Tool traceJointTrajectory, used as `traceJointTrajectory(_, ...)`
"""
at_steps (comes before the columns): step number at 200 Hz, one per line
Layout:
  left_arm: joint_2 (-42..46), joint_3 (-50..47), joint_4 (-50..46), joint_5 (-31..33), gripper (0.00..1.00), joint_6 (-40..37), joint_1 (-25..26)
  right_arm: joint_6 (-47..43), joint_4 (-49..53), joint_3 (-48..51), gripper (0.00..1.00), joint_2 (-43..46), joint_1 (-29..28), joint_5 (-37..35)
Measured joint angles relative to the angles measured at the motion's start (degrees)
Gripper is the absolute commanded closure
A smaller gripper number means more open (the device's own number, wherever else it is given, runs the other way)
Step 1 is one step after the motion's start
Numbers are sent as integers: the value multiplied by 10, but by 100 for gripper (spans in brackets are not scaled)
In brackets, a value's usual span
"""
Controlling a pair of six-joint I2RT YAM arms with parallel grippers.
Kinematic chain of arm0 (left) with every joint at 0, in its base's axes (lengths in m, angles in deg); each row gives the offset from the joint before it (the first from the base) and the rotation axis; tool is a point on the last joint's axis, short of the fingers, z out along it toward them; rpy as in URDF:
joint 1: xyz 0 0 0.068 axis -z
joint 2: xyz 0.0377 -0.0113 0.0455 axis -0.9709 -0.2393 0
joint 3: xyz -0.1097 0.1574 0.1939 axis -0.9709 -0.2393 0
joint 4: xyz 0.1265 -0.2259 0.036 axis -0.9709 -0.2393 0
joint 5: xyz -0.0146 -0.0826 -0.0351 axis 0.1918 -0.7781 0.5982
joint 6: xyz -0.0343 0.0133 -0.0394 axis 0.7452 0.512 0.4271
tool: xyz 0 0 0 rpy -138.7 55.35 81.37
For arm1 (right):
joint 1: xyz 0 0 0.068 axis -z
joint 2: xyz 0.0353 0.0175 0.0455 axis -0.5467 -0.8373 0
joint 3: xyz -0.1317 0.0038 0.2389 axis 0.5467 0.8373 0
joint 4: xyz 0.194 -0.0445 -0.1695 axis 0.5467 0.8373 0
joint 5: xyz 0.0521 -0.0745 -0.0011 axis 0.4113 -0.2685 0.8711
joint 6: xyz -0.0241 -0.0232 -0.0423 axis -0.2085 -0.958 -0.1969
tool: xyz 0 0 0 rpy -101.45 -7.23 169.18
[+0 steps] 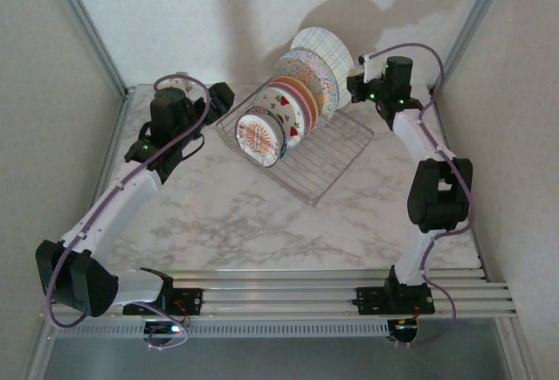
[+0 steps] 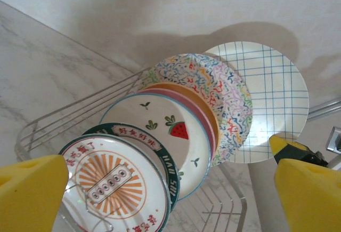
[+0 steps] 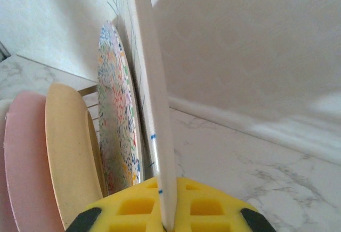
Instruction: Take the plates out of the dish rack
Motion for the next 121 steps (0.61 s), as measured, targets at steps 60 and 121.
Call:
traceJointTrajectory(60, -36, 2, 40, -24, 2, 14, 23, 3, -4, 33, 100, 69, 23, -39)
traceJointTrajectory(121, -89, 30, 54, -44, 4, 23, 52, 4, 4, 49, 100, 126, 37, -81)
